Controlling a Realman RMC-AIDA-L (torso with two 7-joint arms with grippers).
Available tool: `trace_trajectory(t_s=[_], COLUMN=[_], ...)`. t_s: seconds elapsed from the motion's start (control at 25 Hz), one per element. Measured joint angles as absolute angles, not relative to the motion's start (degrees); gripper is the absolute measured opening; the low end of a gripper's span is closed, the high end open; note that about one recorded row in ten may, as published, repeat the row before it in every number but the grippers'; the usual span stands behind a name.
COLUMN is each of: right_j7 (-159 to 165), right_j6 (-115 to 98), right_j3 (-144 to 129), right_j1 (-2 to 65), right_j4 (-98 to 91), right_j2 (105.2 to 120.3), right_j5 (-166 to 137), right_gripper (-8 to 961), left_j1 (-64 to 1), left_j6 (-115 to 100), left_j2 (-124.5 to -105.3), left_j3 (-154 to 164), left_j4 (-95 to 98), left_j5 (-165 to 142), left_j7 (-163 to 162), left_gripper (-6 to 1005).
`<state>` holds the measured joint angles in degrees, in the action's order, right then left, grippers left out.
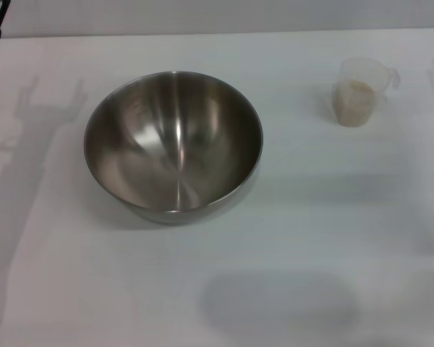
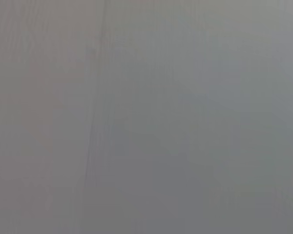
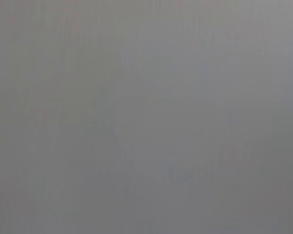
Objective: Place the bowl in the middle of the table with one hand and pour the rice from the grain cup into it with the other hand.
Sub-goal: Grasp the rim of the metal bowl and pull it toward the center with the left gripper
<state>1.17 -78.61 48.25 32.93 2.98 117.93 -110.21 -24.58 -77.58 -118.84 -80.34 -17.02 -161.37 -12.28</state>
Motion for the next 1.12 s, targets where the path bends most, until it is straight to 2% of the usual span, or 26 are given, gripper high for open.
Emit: trace_trajectory(t_s=[0.92,1.12], right_j7=[1.1,1.2], right_j6=[-78.4,-78.7], right_j3=[48.3,48.3], right_j1=[33.0,32.8], right_j4=[3.1,3.1], right_j2=[117.96,118.05], right_j5=[-110.2,-110.2], right_gripper=[740,740], left_j1=[-24.9,-23.6], left_j6=[-73.6,-67.8], left_j2=[-118.64,-118.54], left_j3=[-83.8,-86.5], left_j4=[-19.3,-27.5], left_j5=[-161.3,-161.3], left_j7=[-12.6,-12.9], left_gripper=[842,842])
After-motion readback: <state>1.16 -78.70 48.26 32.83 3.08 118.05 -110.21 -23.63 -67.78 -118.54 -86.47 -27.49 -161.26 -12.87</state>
